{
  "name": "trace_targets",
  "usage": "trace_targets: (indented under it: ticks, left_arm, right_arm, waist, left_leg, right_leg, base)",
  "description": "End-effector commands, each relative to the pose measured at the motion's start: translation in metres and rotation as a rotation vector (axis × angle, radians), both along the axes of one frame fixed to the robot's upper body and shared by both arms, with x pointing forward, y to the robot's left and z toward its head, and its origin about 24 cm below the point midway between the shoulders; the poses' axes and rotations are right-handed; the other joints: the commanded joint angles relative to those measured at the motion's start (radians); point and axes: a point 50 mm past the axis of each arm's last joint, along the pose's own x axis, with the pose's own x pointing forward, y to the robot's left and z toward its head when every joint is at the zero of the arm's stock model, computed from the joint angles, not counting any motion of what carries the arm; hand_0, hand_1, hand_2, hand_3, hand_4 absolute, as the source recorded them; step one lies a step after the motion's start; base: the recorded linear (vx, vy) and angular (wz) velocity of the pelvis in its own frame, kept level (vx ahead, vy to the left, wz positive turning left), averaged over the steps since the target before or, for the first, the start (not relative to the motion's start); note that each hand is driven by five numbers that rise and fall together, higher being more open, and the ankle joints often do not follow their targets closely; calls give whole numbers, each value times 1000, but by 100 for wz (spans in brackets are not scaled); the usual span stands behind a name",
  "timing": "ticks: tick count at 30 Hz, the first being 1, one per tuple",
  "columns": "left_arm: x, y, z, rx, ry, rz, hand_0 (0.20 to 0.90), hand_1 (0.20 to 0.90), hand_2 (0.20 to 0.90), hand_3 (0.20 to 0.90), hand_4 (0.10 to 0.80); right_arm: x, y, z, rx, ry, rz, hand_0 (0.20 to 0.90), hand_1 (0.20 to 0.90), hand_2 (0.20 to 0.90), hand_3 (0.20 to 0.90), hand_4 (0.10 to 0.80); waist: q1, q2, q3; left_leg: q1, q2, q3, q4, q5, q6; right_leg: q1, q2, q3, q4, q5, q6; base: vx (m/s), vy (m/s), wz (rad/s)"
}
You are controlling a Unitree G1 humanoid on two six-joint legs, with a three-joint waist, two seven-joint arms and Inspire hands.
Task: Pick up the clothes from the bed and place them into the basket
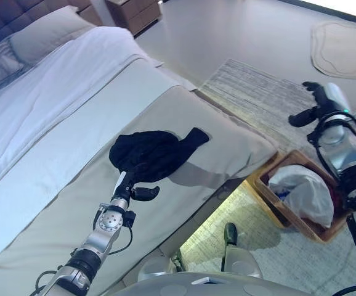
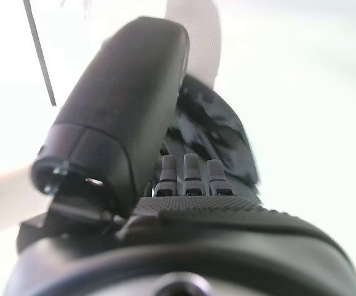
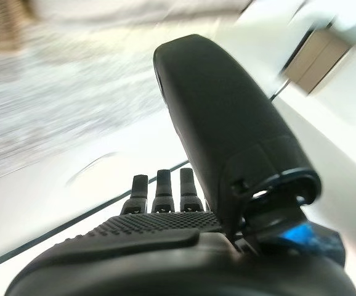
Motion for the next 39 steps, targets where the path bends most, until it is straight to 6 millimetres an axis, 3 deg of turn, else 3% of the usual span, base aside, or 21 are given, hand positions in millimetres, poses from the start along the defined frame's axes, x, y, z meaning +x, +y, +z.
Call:
trace_targets:
  ticks: [1,7,10,17,20,27,39]
  left_arm:
    - [7,26,19,52,-112,51,900,900,900,900,800]
    - [0,31,18,57,-112,48,900,900,900,900,800]
    - [3,30,26,68,-160,13,900,900,900,900,800]
    - [37,0,65,68,-382,-80,900,900,900,900,800]
    - [38,-4,73,47,-429,-86,900,900,900,900,800]
    - [37,-10,84,31,-484,-99,900,900,900,900,800]
    - [23,-8,88,-19,-506,-75,900,900,900,900,800]
  right_arm:
    - [30,49,46,-99,-155,173,900,900,900,900,800]
    - [41,67,46,-118,-111,213,900,900,900,900,800]
    - [47,70,52,-120,-88,203,900,900,900,900,800]
    - [62,74,103,-218,-129,111,900,900,900,900,800]
    - [64,78,111,-237,-140,88,900,900,900,900,800]
    - [65,88,153,-244,-227,18,900,900,900,900,800]
    - [65,88,156,-251,-184,-16,900,900,900,900,800]
  waist:
    - [53,-85,-85]
    - [115,-71,-77]
    - [156,-59,-53]
    - [245,20,122]
    - [271,29,164]
    - [331,65,260]
    - [380,95,260]
  left_leg:
    - [-13,16,-49,2,-60,-24]
    - [-42,4,-95,2,-48,-22]
    - [-67,-9,-119,8,-46,-17]
    - [-288,-75,-239,184,-57,10]
    - [-318,-93,-264,214,-75,12]
    - [-453,-149,-311,285,-72,44]
    - [-656,-170,-328,390,-80,81]
  right_leg:
    - [47,-99,-59,6,-79,32]
    - [59,-120,-112,6,-84,29]
    - [49,-139,-146,41,-101,28]
    - [-116,-212,-195,280,-185,3]
    - [-145,-221,-194,325,-212,7]
    - [-282,-247,-201,447,-227,8]
    - [-495,-268,-180,602,-257,-2]
  base:
    - [25,6,32]
    - [29,31,34]
    - [-32,62,39]
    - [-187,104,44]
    - [-15,7,24]
    - [-42,13,24]
    - [6,23,12]
